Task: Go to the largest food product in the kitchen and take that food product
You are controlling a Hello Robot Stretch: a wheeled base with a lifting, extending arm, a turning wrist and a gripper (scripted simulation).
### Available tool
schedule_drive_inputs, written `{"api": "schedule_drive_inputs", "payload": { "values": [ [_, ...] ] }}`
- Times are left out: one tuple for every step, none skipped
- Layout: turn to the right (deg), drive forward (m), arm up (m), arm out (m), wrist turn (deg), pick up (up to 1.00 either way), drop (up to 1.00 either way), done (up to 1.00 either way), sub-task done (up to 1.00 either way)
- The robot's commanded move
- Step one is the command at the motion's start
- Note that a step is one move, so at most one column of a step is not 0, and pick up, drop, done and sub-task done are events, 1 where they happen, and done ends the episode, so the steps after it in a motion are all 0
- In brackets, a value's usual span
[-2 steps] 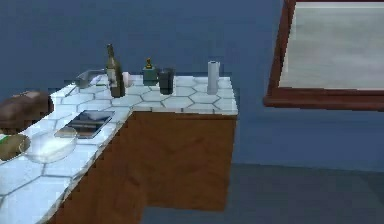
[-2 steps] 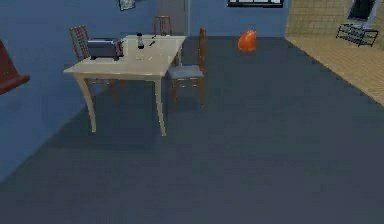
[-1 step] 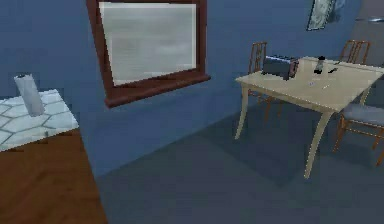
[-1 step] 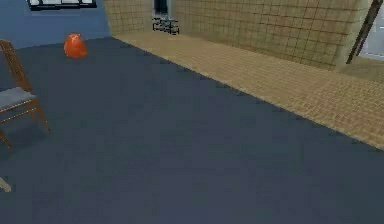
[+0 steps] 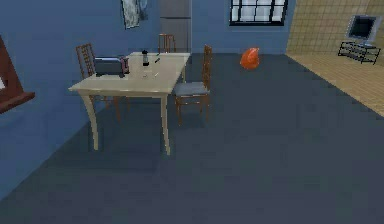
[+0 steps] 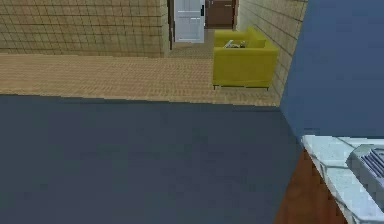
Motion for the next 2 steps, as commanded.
{"api": "schedule_drive_inputs", "payload": {
  "values": [
    [3.0,0.0,0.0,0.0,0.0,0.0,0.0,0.0,0.0],
    [0.0,0.1,0.0,0.0,0.0,0.0,0.0,0.0,0.0]
  ]
}}
